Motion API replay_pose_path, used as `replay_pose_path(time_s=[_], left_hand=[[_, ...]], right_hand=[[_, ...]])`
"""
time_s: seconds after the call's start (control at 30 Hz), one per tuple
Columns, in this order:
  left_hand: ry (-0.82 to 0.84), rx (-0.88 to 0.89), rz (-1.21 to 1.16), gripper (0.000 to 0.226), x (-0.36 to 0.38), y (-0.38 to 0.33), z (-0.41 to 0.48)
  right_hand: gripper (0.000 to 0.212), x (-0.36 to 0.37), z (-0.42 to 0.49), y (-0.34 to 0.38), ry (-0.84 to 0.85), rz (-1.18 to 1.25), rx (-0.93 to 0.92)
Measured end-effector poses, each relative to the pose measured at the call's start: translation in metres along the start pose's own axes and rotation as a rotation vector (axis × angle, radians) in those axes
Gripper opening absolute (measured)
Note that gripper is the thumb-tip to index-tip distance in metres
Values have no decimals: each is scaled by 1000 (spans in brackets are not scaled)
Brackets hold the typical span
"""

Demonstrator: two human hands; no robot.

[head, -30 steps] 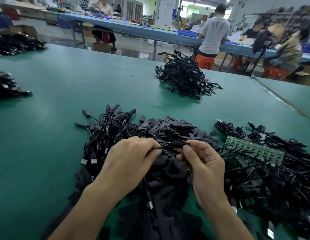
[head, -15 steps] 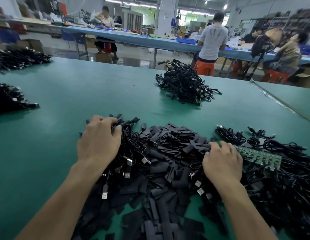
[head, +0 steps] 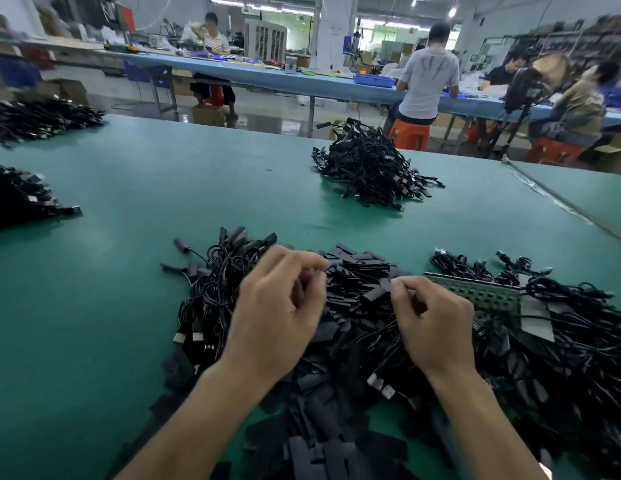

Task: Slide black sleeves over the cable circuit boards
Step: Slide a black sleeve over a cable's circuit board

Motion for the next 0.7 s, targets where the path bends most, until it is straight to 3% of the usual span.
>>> replay_pose_path(time_s=[0.1,0.17,0.23,0.33,0.53,0.7], left_hand=[[131,-338,-334,19,35,3,-10],[199,-526,-509,22,58,5,-18],[166,-649,-726,24,73,7,-25],[126,-657,-926,26,80,9,-30],[20,-798,-945,42,89,25,-46],[70,-780,-1151,31,93,21,-40]], right_hand=[[33,-2,-9,22,37,172,-176],[36,3,-18,29,110,289,-170],[27,10,-26,31,197,408,-104],[22,18,-31,31,274,475,-50],[38,27,-33,34,388,456,-66],[44,32,-35,45,427,397,-133]])
Point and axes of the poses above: each hand's wrist, its own z-axis towards the middle knuckle, its own x-axis out of the palm, y = z × x, the point moved 5 cm from there along z, towards the middle knuckle, and after that the axes turned 15 degrees about x, right-handed, at the moved point
